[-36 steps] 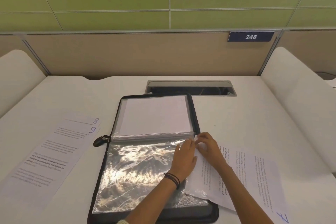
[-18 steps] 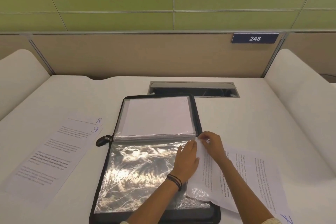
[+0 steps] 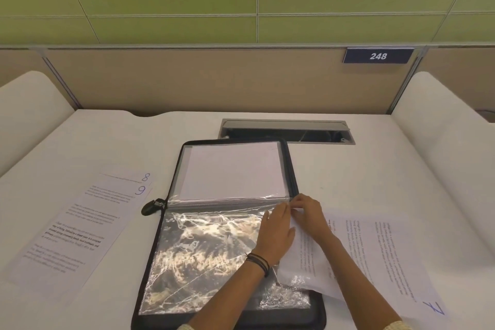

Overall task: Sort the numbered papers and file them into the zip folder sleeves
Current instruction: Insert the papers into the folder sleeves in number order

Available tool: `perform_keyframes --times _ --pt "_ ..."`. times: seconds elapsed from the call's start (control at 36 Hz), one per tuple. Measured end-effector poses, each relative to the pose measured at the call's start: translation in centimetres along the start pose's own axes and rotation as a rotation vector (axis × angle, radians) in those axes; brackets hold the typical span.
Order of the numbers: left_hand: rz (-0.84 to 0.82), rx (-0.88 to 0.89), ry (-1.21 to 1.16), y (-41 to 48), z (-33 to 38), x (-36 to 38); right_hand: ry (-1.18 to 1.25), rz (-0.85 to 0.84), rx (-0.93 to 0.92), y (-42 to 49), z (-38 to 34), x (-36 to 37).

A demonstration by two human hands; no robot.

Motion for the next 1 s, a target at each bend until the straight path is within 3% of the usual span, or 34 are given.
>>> perform_keyframes --times 0.08,0.36,0.56,0.72,1.0 --pt "-0.005 0.01 0.006 0.0 0.1 -0.2 -0.051 0.094 0.049 -0.1 0.5 0.9" --pt "0.001 0.054 -0.065 -0.9 -0.4 -0.6 -0.121 0.136 0.204 -0.5 -0.2 0.4" --pt "-0.045 0.091 0.022 -1.5 -1.0 -0.9 -0.015 0.06 0.202 -1.0 -0.5 -0.2" --pt "-0.135 0.071 0.048 -1.8 -1.5 -0.6 0.173 0.261 0.254 -3.4 -1.1 -2.3" --pt "-0.12 0.083 0.006 -1.7 -2.3 -1.7 -0.062 0.375 0.432 -8.7 2.3 -6.4"
Point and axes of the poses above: each hand's wrist, its own y-axis towards the middle knuckle, its own x-axis out of the palm, z = x × y, the point moved 2 cm from there along y, towards the middle knuckle, and after that the axes turned 12 degrees about -x, right-handed, at the moved point
